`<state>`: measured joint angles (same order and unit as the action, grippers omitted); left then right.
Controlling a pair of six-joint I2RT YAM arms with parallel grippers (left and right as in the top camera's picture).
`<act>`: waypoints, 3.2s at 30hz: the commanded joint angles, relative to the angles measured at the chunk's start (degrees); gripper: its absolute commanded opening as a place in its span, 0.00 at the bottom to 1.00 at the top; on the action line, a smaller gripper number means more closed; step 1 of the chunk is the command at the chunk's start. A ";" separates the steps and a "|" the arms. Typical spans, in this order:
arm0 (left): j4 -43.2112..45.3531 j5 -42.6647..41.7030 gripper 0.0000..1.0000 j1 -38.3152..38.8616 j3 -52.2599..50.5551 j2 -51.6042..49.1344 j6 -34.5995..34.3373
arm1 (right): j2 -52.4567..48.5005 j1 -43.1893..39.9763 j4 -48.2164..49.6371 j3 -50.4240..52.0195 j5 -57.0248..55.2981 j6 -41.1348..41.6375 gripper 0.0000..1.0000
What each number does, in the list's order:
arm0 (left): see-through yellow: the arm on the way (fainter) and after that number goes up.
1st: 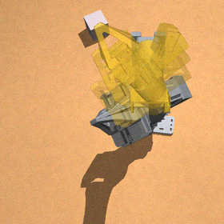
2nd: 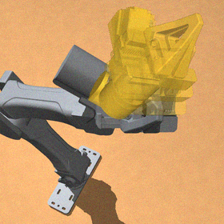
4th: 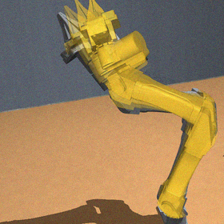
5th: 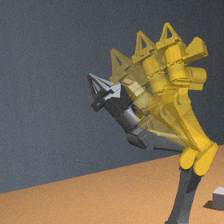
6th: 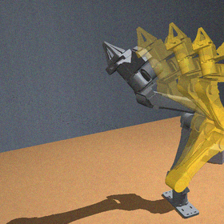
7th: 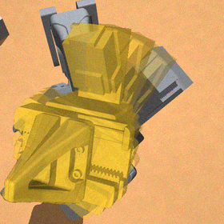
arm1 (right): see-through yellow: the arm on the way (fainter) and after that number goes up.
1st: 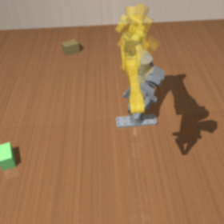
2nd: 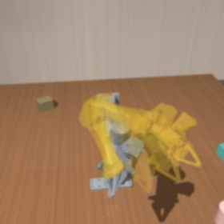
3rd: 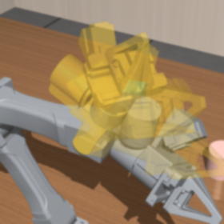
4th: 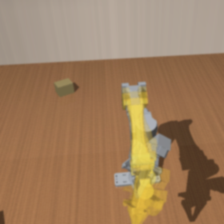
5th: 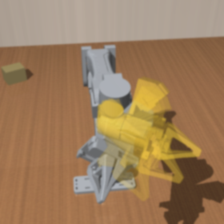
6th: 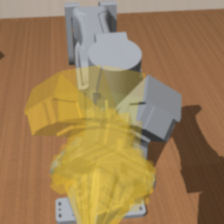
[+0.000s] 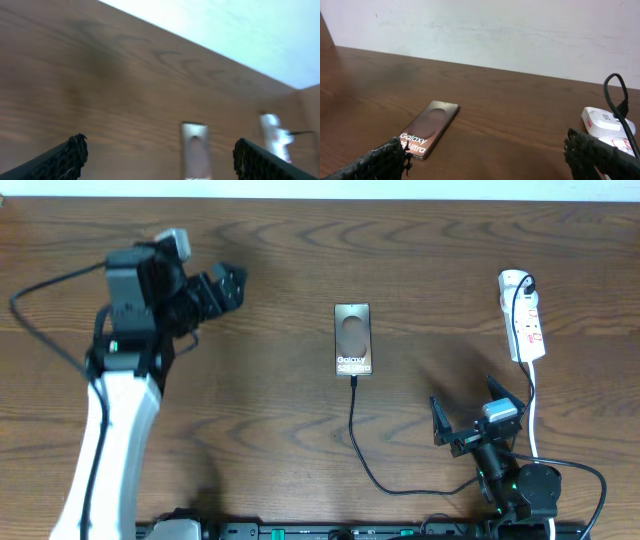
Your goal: Plug charger to phone and switch on socket
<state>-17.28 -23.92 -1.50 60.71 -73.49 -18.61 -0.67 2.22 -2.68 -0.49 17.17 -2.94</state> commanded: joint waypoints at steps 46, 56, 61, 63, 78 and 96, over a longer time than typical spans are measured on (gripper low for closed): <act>13.27 20.17 0.94 -0.52 -60.46 73.40 15.65 | 0.35 0.87 -0.11 0.17 0.35 0.74 0.99; 13.44 20.13 0.94 -0.52 -60.46 73.16 15.61 | 0.33 0.87 -0.11 0.17 0.35 0.72 0.99; 13.44 20.13 0.94 -0.52 -60.46 73.11 15.61 | 0.28 0.87 -0.11 0.17 0.35 0.74 0.99; 13.44 20.13 0.94 -0.52 -60.46 73.11 15.61 | 0.28 0.87 -0.11 0.17 0.35 0.74 0.99; 13.44 20.13 0.94 -0.52 -60.46 73.09 15.61 | 0.28 0.87 -0.11 0.17 0.35 0.74 0.99; 13.44 20.13 0.94 -0.52 -60.46 72.85 15.61 | 0.28 0.87 -0.11 0.17 0.35 0.74 0.99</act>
<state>-1.72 -4.12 -1.78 1.15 -0.64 -4.01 -0.64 2.22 -2.68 -0.47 17.17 -2.94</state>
